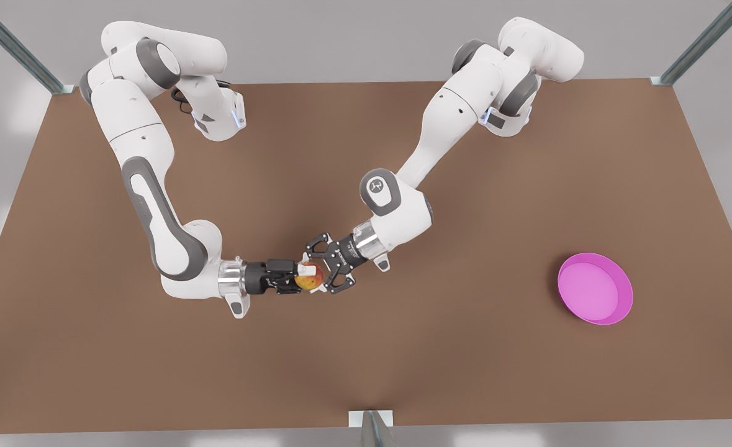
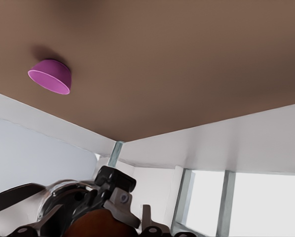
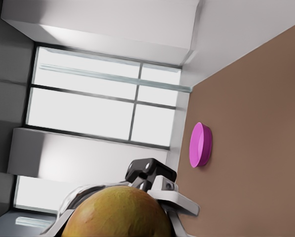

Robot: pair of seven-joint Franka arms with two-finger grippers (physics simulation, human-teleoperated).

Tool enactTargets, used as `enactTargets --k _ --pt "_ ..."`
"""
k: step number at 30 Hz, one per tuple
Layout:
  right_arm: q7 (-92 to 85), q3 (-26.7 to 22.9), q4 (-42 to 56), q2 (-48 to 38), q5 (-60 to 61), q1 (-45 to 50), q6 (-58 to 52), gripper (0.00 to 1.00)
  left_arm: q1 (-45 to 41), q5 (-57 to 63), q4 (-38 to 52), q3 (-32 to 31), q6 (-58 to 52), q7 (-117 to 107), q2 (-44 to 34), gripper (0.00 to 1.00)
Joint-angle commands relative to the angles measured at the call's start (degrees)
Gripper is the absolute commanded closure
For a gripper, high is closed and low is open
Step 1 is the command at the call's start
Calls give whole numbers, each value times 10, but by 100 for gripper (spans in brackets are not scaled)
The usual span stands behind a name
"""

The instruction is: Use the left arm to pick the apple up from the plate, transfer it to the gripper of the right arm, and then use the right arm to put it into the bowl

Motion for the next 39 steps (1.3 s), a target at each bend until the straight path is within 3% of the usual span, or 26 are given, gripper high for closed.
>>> enactTargets --k 1,8,11,14,15,18,21,25,28,30,33,35,39 --pt "-9 0 0 -1 -2 -1 4 38 0 1 1 1 0 -8 -1 0" --pt "14 0 4 -7 -3 -9 -4 38 0 1 -2 1 0 -8 -1 0" --pt "34 46 1 -13 -10 -58 -16 38 5 33 -39 1 -4 -4 -3 0" --pt "41 43 0 -10 -84 -106 -61 38 71 227 -210 3 -184 -4 -108 0" --pt "42 42 0 -9 -119 -128 -73 37 125 372 -219 5 -353 -4 -136 0" --pt "37 30 -4 -8 -161 -161 -135 37 232 646 -158 5 -673 167 -182 0" --pt "18 31 -15 -8 -234 -214 -200 37 320 815 -135 4 -777 572 -243 0" --pt "-18 37 -49 -12 -307 -269 -251 37 364 873 -151 13 -791 921 -368 0" --pt "-41 45 -64 -14 -364 -308 -280 37 374 883 -230 14 -786 1002 -464 0" --pt "-39 50 -63 -20 -409 -326 -279 37 373 900 -249 13 -783 1025 -483 0" --pt "-35 49 -53 -24 -469 -334 -264 37 368 901 -238 10 -784 1022 -459 0" --pt "-33 48 -52 -26 -517 -334 -245 37 369 901 -181 11 -815 1019 -411 0" --pt "-30 45 -40 -39 -600 -329 -209 37 372 901 -179 14 -860 1018 -407 0"
